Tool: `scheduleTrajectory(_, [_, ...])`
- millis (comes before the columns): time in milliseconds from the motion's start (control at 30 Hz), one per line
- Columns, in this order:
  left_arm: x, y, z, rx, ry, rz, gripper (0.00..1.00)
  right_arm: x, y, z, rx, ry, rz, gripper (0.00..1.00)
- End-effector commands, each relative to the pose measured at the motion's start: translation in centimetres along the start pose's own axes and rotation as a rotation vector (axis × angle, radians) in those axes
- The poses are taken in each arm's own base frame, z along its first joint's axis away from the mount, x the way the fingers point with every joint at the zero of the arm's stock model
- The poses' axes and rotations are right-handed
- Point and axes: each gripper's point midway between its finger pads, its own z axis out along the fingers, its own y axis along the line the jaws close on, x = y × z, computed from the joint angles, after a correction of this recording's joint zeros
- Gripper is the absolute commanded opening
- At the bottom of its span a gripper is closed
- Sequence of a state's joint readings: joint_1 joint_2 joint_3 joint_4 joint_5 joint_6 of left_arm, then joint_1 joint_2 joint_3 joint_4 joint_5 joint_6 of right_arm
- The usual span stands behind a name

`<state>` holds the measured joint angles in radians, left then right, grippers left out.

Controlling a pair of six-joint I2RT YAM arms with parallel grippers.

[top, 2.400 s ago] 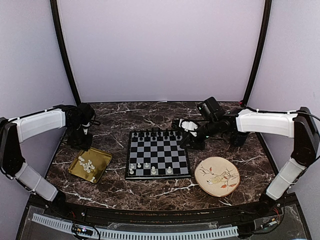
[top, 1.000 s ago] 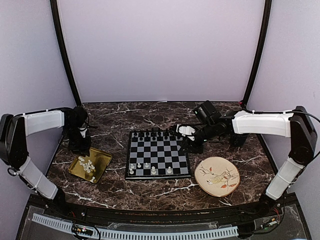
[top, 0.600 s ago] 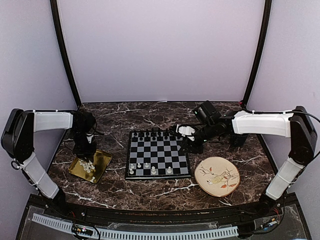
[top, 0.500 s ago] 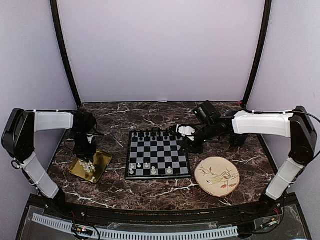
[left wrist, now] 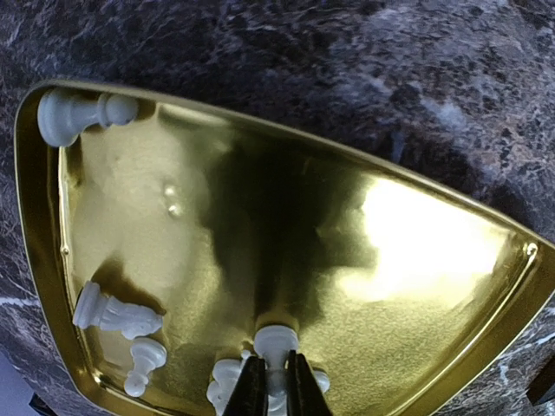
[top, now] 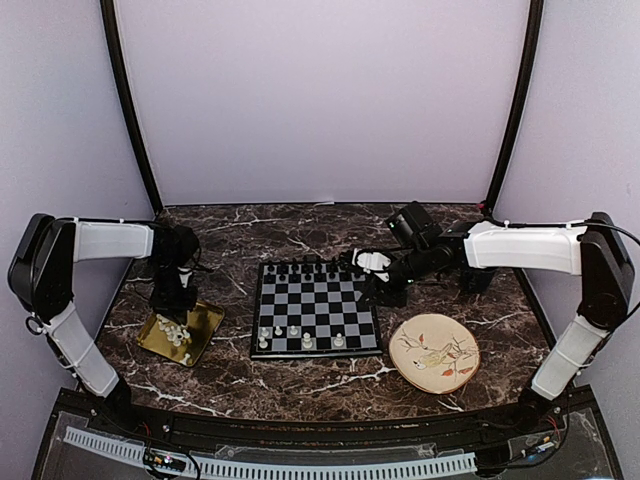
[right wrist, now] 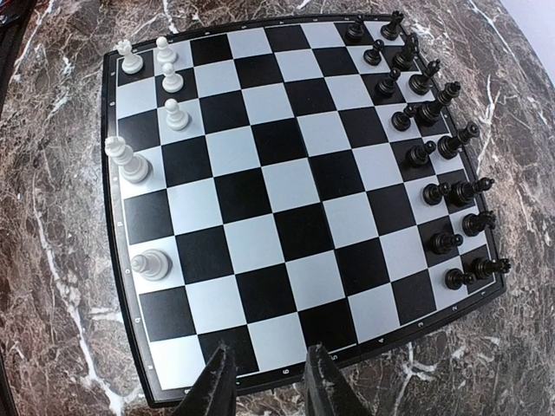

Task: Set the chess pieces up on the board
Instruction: Pick up the pawn from the storage box, then place the pawn on d2.

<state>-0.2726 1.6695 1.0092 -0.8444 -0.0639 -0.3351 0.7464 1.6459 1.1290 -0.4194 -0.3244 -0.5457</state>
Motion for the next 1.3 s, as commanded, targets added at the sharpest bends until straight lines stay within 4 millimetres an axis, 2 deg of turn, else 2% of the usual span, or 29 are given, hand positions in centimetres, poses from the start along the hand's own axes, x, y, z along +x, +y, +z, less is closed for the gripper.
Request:
scheduleTrajectory(0, [-0.6,-1.5,-1.6,0.001,-0.037,0.064,0.04,-0.5,-0.1,0.2,0.003,-0.008,-0.021,0.29])
scheduleTrajectory(67, [-1.0,-2.6,-2.5,0.024,-0.064,0.105,0.04,-0.4,0.0,0.4,-0.001,-0.005,-0.019,0.29])
scheduleTrajectory(200, [-2.3,-6.5,-5.4,0.156,-0.159,0.210,0.04,-0.4,0.0,0.4,-0.005,-0.003,-0.018,0.29])
scheduleTrajectory(300, [-2.9,-11.0,-8.1,0.346,-0.260,0.329,0.04,-0.4,0.0,0.4,-0.003,-0.002,-0.018,0.29])
scheduleTrajectory(467, [-0.8,-19.3,-12.0,0.625,-0.328,0.582,0.06,-0.5,-0.7,-0.1,0.034,-0.001,0.012,0.27])
scheduleTrajectory(600, [0.1,-23.5,-12.5,0.607,-0.339,0.736,0.06,-0.7,-2.5,-2.3,0.058,-0.051,0.096,0.27])
scheduleTrajectory(633, [0.1,-24.2,-12.1,0.585,-0.333,0.770,0.06,-0.8,-3.3,-2.9,0.068,-0.065,0.117,0.27])
scheduleTrajectory(667, [0.1,-25.0,-12.4,0.566,-0.339,0.806,0.06,-1.8,-4.3,-4.9,0.095,-0.113,0.130,0.27])
scheduleTrajectory(733, [0.3,-26.2,-11.7,0.506,-0.327,0.869,0.06,-1.8,-5.5,-7.2,0.101,-0.162,0.186,0.28])
scheduleTrajectory(833, [0.4,-27.0,-10.6,0.416,-0.301,0.934,0.06,-0.4,-6.7,-10.1,0.149,-0.189,0.247,0.28])
scheduleTrajectory(933, [0.7,-27.7,-9.6,0.366,-0.278,0.980,0.06,1.8,-7.1,-11.8,0.164,-0.246,0.315,0.29])
scheduleTrajectory(1000, [0.6,-28.3,-9.2,0.353,-0.276,0.994,0.06,2.9,-8.3,-12.9,0.191,-0.281,0.355,0.30])
scheduleTrajectory(1067, [0.9,-28.8,-8.5,0.344,-0.249,1.017,0.06,3.8,-9.4,-13.4,0.237,-0.271,0.366,0.30])
scheduleTrajectory(1267, [1.3,-30.2,-7.9,0.285,-0.223,1.079,0.06,4.9,-9.4,-12.6,0.244,-0.248,0.355,0.30])
